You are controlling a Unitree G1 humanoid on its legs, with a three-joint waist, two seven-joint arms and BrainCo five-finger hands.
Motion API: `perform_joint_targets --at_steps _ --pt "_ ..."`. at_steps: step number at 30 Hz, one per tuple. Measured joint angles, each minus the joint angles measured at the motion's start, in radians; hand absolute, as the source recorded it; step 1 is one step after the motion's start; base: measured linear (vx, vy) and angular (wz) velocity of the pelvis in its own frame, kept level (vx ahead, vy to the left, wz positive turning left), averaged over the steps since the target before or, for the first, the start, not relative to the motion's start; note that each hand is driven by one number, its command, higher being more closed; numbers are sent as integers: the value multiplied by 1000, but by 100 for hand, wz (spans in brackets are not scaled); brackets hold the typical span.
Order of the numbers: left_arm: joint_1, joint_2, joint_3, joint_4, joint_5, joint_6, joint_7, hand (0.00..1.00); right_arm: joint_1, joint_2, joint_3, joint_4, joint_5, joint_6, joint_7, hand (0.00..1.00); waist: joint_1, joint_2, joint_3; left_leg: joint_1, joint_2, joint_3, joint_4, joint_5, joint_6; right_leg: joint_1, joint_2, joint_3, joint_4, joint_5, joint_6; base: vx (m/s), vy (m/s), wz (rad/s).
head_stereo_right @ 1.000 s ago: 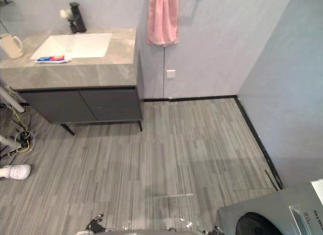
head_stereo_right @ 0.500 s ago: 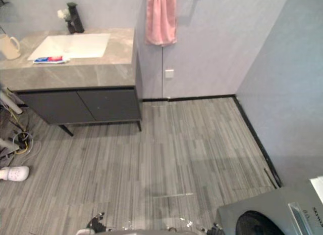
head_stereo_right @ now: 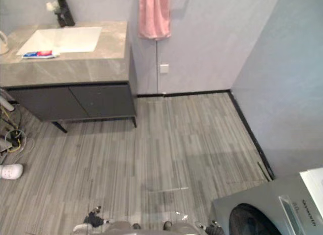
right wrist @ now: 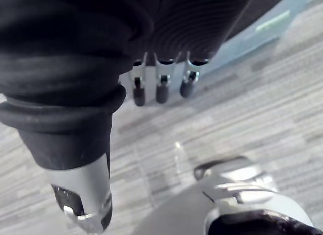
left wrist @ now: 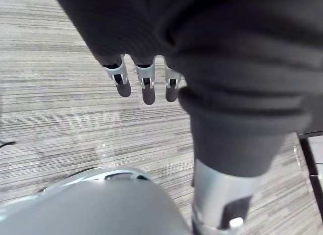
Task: Organize washtable
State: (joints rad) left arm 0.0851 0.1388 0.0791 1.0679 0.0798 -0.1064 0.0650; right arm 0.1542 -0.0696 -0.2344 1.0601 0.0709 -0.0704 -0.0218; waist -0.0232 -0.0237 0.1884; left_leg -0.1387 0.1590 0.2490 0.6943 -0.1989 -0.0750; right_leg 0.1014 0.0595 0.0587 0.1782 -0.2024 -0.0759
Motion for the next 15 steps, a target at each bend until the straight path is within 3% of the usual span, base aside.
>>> perform_joint_targets --at_steps 3,5,6,7,8,9,11,15 --pt "8 -8 3 -18 -9 -5 1 0 7 -5 0 -18 7 1 -1 0 0 11 -2 -81 -4 -12 17 -12 17 6 -13 58 17 -22 -6 190 74 -57" --pt "3 -9 3 -20 -10 -13 0 0 6 -6 0 -17 7 5 -1 0 13 12 -3 -122 -35 -48 -86 -9 14 7 -28 103 16 -37 5 264 160 -70" --pt "4 -11 0 -18 -11 -12 2 0 3 -8 -2 -14 6 7 -1 0 14 15 -9 -118 -66 -112 -215 2 8 -3 -41 129 17 -55 20 284 216 -84" --pt "13 -22 -1 -13 -16 -12 2 0 3 -20 -2 -12 6 7 0 0 16 33 -20 -108 -74 -150 -322 36 17 -2 -35 160 27 -83 37 295 237 -85" --pt "20 -19 -1 -8 -24 -11 1 0 1 -18 -2 -8 6 8 -1 0 16 34 -28 -100 -81 -143 -318 66 48 -1 -42 173 44 -101 49 454 284 -79" --pt "29 4 0 -6 -29 -9 0 0 6 2 -4 -7 6 8 0 0 12 0 -56 -92 -114 -101 -316 32 62 -12 -82 186 73 -123 79 416 223 -52" --pt "27 12 0 2 -29 -8 1 0 10 12 -12 -5 3 9 0 0 16 -26 -82 -78 -132 -67 -334 14 74 -50 -103 188 139 -124 86 424 201 -49" --pt "17 9 -11 4 -29 3 2 0 1 19 -36 -5 -1 8 3 0 34 -22 -77 99 -160 -33 -424 -6 122 -161 -124 115 516 -93 181 406 158 -32"
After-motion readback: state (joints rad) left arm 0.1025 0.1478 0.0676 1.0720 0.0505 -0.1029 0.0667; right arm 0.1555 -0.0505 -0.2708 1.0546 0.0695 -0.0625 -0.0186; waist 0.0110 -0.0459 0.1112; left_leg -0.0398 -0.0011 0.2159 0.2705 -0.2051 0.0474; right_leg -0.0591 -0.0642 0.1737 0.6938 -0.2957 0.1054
